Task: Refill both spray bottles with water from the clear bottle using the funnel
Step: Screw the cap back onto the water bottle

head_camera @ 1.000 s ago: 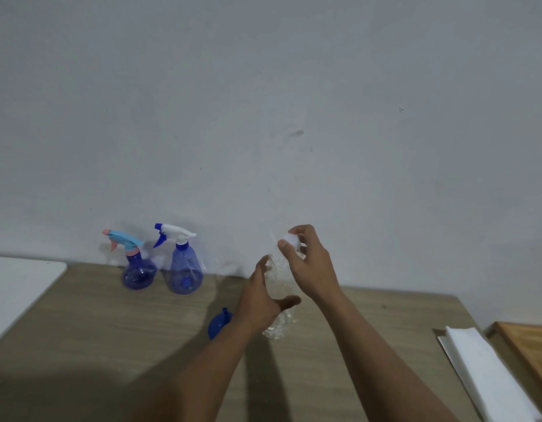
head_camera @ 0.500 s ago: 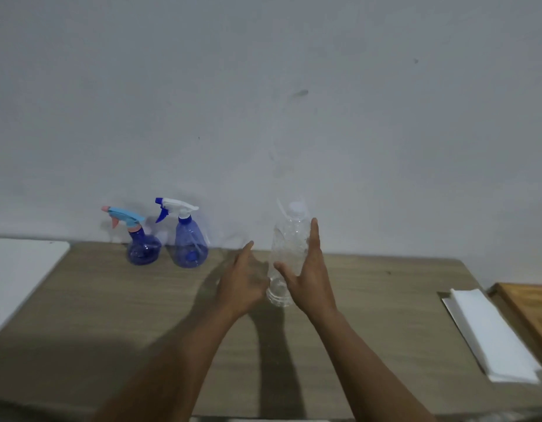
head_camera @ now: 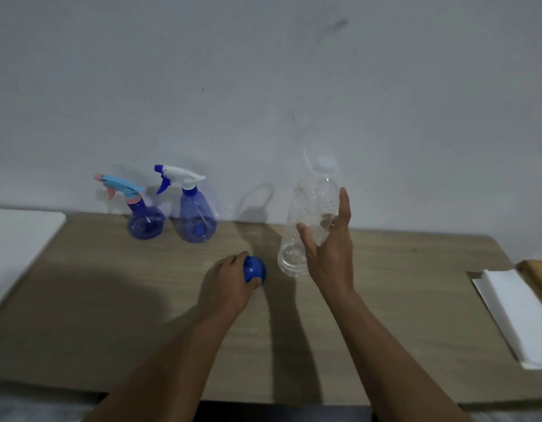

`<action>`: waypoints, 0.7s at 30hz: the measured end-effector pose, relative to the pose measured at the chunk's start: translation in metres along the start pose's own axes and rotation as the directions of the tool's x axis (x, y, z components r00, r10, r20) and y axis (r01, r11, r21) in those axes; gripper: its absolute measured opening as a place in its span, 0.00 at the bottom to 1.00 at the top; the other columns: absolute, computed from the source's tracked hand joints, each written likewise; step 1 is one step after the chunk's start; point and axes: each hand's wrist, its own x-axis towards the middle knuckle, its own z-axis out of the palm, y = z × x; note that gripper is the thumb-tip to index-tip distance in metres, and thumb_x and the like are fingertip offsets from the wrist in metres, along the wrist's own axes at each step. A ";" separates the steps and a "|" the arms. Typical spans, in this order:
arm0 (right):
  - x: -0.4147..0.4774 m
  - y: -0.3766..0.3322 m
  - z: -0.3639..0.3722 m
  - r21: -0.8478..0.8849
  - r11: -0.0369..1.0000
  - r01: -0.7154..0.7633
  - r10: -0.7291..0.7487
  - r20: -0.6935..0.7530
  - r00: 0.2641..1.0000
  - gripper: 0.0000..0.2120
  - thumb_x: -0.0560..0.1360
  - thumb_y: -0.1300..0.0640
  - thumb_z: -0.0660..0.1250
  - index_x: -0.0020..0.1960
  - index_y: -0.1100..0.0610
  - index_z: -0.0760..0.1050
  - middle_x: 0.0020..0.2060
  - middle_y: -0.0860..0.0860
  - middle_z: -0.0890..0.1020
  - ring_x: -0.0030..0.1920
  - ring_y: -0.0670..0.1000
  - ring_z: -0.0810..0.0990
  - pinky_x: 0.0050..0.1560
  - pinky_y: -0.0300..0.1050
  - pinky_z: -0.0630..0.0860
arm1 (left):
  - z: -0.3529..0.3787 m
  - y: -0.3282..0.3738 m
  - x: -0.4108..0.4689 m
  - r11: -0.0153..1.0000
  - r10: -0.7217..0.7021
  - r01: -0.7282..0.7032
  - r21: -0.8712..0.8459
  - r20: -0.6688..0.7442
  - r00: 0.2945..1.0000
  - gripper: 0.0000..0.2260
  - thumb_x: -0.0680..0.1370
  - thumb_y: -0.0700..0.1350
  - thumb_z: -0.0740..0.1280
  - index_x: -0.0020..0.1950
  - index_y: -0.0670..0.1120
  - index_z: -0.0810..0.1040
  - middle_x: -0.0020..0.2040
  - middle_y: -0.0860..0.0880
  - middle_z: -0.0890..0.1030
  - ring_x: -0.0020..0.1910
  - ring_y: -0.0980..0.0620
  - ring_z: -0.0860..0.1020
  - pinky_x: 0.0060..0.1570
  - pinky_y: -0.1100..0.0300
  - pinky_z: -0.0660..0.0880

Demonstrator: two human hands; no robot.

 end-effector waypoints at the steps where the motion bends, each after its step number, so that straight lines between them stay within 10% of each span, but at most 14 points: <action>1: 0.007 -0.001 0.002 0.008 1.000 0.003 -0.003 -0.001 1.000 0.44 0.79 0.53 0.71 0.79 0.37 0.42 0.79 0.53 0.64 0.74 0.52 0.70 0.70 0.45 0.70 | -0.001 0.004 0.005 0.999 -0.003 0.003 -0.032 -0.004 1.000 0.30 0.71 0.51 0.76 0.71 0.47 0.73 0.67 0.49 0.77 0.63 0.45 0.76 0.64 0.54 0.71; 7: 0.046 -0.003 0.019 0.017 1.000 -0.023 0.023 0.018 1.000 0.43 0.80 0.51 0.69 0.81 0.40 0.42 0.77 0.55 0.65 0.72 0.54 0.70 0.65 0.38 0.66 | -0.006 0.017 0.060 0.998 -0.037 0.035 -0.049 -0.034 0.999 0.29 0.72 0.47 0.76 0.72 0.46 0.72 0.66 0.46 0.77 0.63 0.44 0.76 0.63 0.54 0.70; 12: 0.056 0.011 0.033 0.038 0.999 -0.037 0.036 0.016 0.999 0.43 0.79 0.51 0.70 0.82 0.42 0.44 0.72 0.38 0.59 0.75 0.53 0.67 0.68 0.40 0.65 | -0.005 0.012 0.089 0.998 -0.064 0.065 0.019 -0.046 0.997 0.28 0.73 0.48 0.75 0.70 0.47 0.71 0.64 0.46 0.79 0.62 0.44 0.77 0.62 0.51 0.73; 21: 0.054 0.008 0.029 -0.057 0.989 -0.138 0.139 0.030 0.990 0.50 0.74 0.45 0.75 0.81 0.41 0.42 0.78 0.51 0.62 0.75 0.51 0.66 0.63 0.43 0.68 | -0.009 0.013 0.081 0.997 -0.066 0.062 -0.038 -0.113 0.991 0.29 0.75 0.49 0.74 0.73 0.46 0.69 0.68 0.45 0.74 0.67 0.44 0.73 0.64 0.52 0.69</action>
